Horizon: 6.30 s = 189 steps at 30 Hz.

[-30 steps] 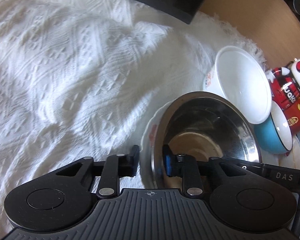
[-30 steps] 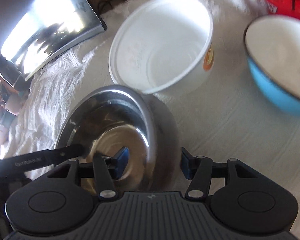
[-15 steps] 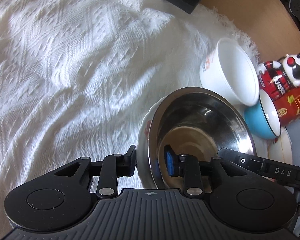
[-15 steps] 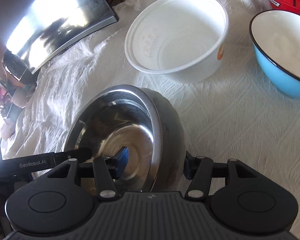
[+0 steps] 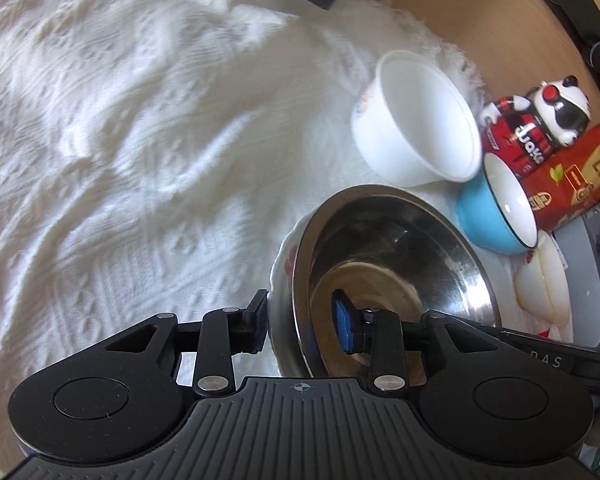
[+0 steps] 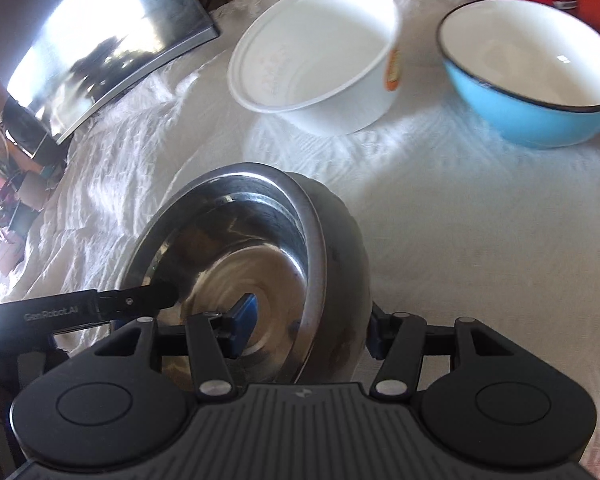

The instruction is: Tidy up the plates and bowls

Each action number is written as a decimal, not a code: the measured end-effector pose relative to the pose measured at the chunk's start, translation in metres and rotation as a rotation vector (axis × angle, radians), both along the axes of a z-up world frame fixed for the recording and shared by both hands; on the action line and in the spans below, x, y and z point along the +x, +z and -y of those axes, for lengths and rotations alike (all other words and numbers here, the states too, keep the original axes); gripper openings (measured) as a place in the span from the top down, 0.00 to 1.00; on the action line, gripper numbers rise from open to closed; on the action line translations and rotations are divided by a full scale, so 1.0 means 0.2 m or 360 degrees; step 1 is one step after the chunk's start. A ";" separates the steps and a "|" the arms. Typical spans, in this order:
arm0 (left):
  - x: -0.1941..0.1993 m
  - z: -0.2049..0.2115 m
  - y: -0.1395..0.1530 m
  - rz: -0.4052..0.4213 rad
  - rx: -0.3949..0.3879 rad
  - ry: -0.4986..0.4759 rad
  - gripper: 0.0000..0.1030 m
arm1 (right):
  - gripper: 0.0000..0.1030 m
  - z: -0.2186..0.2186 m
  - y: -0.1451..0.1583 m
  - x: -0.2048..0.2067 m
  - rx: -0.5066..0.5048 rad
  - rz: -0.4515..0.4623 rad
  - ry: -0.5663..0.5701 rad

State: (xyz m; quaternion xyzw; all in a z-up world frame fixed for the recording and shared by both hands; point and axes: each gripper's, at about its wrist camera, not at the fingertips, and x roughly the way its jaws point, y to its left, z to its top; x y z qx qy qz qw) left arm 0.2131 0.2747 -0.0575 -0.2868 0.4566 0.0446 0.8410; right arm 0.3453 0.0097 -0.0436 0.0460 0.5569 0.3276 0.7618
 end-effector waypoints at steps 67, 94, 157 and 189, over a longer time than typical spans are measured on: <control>0.47 1.67 -0.01 0.0053 0.0219 -0.1151 0.67 | 0.55 1.66 0.08 -0.36 -0.0218 0.0245 -0.1040; 0.50 1.92 -0.23 -0.0167 -0.0290 -0.1238 0.70 | 0.79 1.75 0.03 -0.14 -0.0608 0.0329 -0.0847; 0.57 1.12 0.06 -0.0020 -0.0046 -0.0670 0.78 | 0.72 1.16 0.10 0.46 -0.0312 0.0236 -0.0506; 0.41 1.08 0.06 0.0047 -0.0018 -0.0615 0.67 | 0.71 1.06 0.04 0.16 -0.0275 0.0202 -0.0312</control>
